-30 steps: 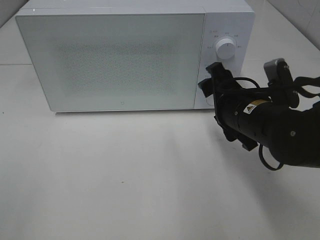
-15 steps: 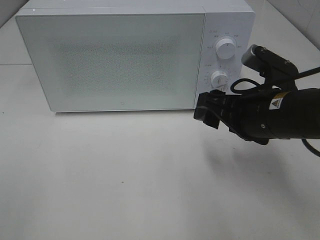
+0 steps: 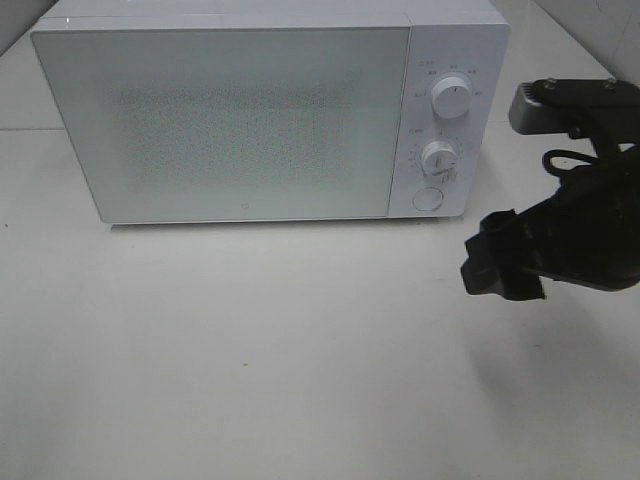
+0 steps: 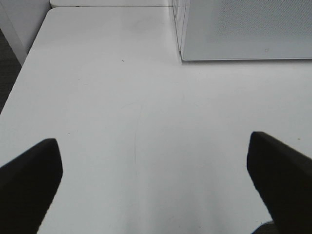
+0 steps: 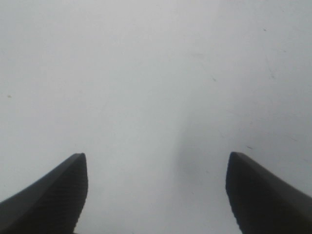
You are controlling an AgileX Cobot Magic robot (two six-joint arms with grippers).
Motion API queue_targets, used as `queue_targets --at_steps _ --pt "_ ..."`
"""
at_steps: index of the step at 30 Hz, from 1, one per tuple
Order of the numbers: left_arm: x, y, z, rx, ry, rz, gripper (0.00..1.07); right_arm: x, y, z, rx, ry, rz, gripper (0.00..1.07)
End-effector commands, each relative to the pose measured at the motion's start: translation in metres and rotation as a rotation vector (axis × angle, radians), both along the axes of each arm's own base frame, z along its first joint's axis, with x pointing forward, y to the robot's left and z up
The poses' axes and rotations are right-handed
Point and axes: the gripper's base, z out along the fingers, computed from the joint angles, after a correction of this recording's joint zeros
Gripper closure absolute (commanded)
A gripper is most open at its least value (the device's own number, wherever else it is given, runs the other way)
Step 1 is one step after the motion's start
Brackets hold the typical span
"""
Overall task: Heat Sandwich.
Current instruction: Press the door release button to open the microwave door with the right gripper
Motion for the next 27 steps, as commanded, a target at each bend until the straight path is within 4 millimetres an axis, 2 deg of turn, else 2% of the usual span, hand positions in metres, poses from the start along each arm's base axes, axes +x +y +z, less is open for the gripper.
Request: queue_targets --at_steps 1,7,14,20,21,23,27 --pt "-0.003 0.000 -0.001 -0.001 -0.031 -0.005 0.09 -0.011 -0.010 0.016 -0.068 0.023 0.033 0.31" --pt "-0.003 0.000 -0.001 -0.001 -0.031 -0.005 0.09 -0.036 -0.025 0.042 -0.129 0.052 0.097 0.31" --pt "-0.003 0.000 -0.001 -0.001 -0.031 -0.005 0.09 -0.062 -0.040 0.057 -0.145 0.049 0.118 0.31" --pt "-0.003 0.000 -0.001 -0.001 -0.031 -0.005 0.09 -0.090 -0.056 0.075 -0.102 -0.066 0.129 0.31" --pt "-0.003 0.000 -0.001 -0.001 -0.031 -0.005 0.09 -0.100 -0.061 0.080 -0.081 -0.117 0.130 0.31" --pt "-0.003 0.000 -0.001 -0.001 -0.031 -0.005 0.09 -0.104 -0.063 0.081 -0.074 -0.138 0.132 0.31" --pt "-0.003 0.000 -0.001 -0.001 -0.031 -0.005 0.09 -0.125 -0.079 0.083 -0.043 -0.230 0.080 0.31"
